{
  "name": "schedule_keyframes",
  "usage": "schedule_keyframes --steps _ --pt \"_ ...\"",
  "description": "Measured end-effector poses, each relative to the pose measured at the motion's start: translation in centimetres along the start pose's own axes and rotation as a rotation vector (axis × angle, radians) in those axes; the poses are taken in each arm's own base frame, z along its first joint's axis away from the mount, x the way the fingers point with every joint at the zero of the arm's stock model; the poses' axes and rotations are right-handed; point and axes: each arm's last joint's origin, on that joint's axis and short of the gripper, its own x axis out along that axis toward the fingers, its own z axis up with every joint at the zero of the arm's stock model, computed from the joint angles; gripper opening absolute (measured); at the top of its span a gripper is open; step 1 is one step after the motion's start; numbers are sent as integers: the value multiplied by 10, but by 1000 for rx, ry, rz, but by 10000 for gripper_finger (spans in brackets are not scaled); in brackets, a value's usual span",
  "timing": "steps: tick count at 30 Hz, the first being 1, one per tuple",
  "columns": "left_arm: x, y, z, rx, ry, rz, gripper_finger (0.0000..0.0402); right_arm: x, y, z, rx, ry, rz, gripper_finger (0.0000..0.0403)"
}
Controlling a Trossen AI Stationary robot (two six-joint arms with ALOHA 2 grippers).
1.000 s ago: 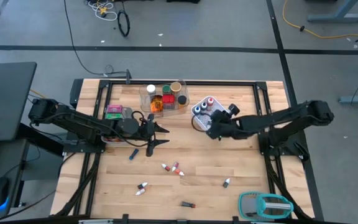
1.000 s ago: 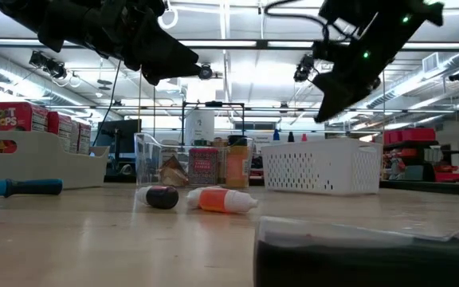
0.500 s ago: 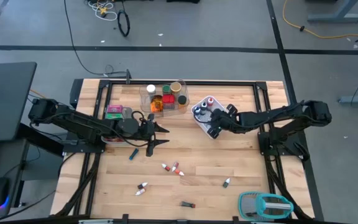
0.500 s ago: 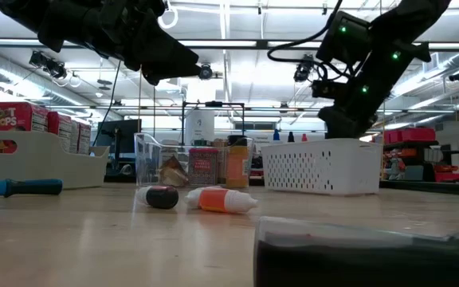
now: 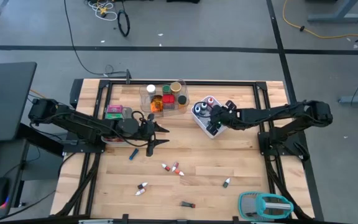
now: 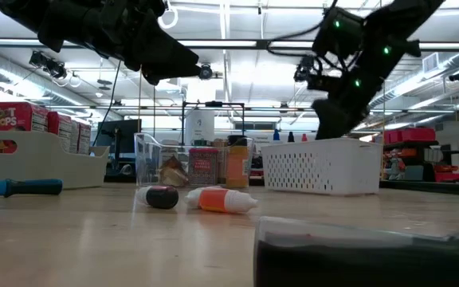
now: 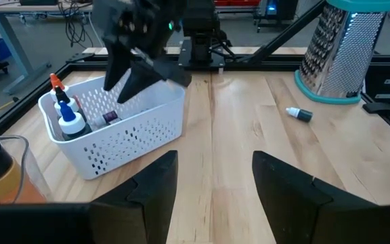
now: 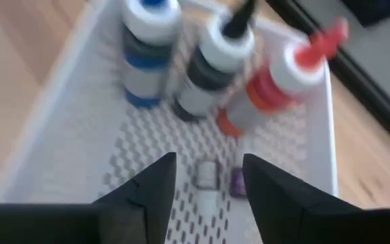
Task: Pick & Place Kitchen Items
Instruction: Put the right black food coloring bottle into the white bin
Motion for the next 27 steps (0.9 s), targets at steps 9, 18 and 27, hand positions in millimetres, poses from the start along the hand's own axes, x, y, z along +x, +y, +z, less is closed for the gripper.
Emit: schedule_keyframes --steps 9,18,27 --pt "0 0 1 38 -10 0 201 -48 13 49 -199 -43 248 165" --pt "0 0 2 17 -20 -1 201 -94 44 63 -448 -152 458 162" --pt "0 0 2 -34 -21 -1 201 -117 78 22 -637 -33 785 162"
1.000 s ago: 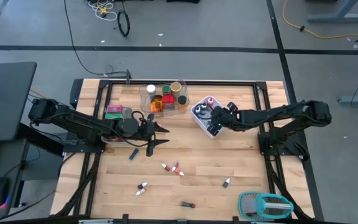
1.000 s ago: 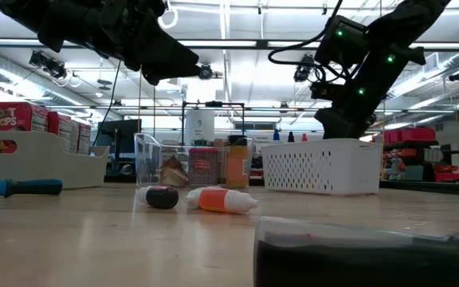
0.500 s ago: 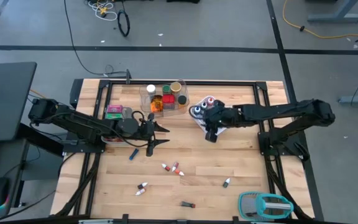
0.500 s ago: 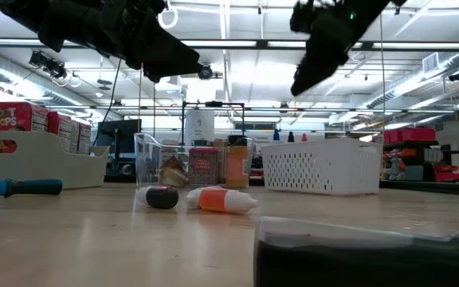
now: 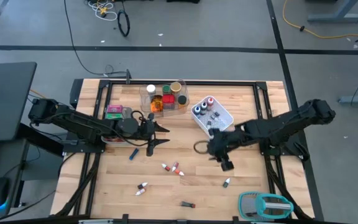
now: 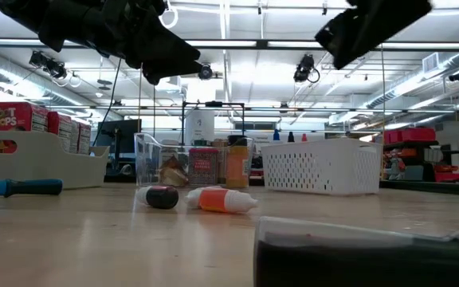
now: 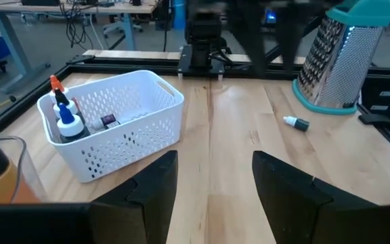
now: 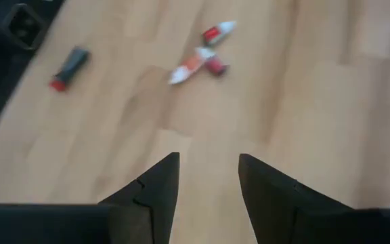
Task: Pick & Place Kitchen Items
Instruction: Put the right black food coloring bottle into the white bin
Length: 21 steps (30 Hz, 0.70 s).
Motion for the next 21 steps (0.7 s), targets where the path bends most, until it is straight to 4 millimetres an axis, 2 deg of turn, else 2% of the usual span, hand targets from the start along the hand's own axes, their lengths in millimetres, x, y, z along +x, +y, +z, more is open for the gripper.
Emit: schedule_keyframes --steps 5,11,15,21 --pt "0 0 0 -29 0 1 201 20 30 -21 -11 20 58 162" --pt "0 0 0 -71 0 0 201 51 62 -60 -235 -70 147 162" --pt "0 0 0 -91 0 0 201 61 73 -86 -319 -60 187 162" --pt "0 0 0 -112 0 1 201 69 81 -107 -276 -141 322 162"
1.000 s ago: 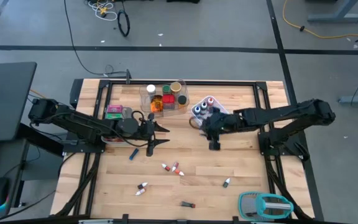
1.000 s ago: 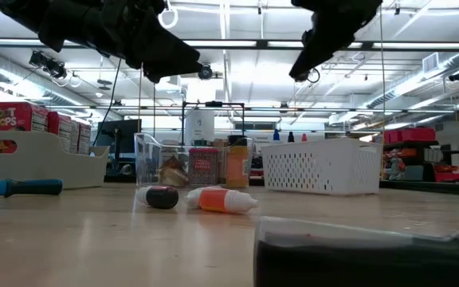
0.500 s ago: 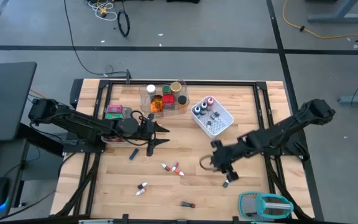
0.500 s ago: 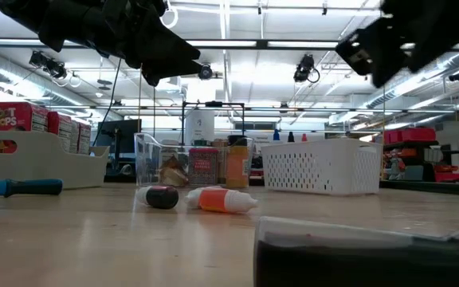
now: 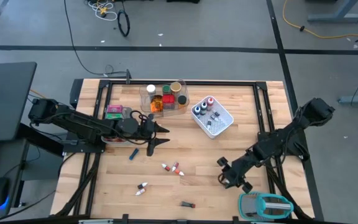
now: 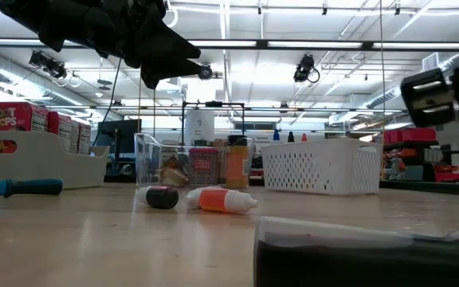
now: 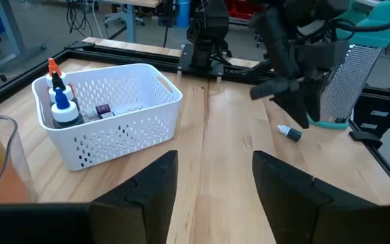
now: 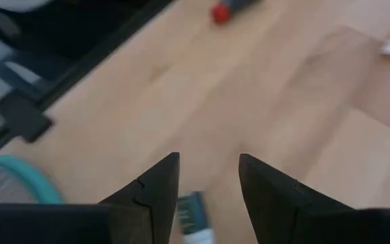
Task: Pick & Place Kitchen Items
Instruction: Put the right black food coloring bottle into the white bin
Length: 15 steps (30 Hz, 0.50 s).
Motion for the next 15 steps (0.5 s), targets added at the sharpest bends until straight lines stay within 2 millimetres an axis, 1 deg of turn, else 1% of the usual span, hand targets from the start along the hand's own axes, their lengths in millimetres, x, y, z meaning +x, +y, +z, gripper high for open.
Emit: schedule_keyframes --steps 3,6,10,15 --pt "0 0 0 0 0 0 201 2 3 -9 -28 -29 30 162" --pt "0 0 0 0 0 0 201 3 6 -17 -49 -10 31 162" --pt "0 0 0 -2 0 0 201 4 8 -27 -144 16 27 162" --pt "0 0 0 -51 0 0 201 5 9 -30 -217 36 -29 162"
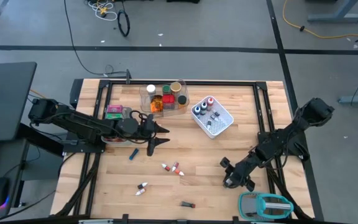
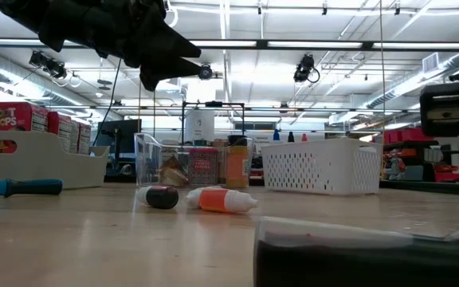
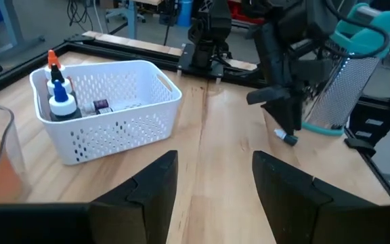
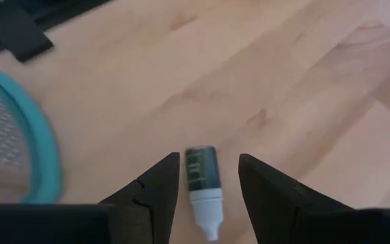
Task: Pick & Place Kitchen Items
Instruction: Put the right black food coloring bottle into the white bin
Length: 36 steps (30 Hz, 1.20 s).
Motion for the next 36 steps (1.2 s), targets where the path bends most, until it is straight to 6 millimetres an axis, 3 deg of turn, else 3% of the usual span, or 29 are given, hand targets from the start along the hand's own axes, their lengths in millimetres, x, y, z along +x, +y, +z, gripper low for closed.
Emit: schedule_keyframes --steps 10,18,28,32,36 --pt "0 0 0 -22 -1 0 201 17 2 -12 10 82 28 162" --pt "0 0 0 -22 -1 0 201 24 -2 -9 35 49 -72 159" --pt "0 0 0 -21 -1 0 201 23 -7 -10 122 45 -145 84" --pt "0 0 0 -21 -1 0 201 22 -15 -10 97 52 -259 69" --pt "0 0 0 -21 -7 11 201 17 -36 -6 108 19 -560 87"
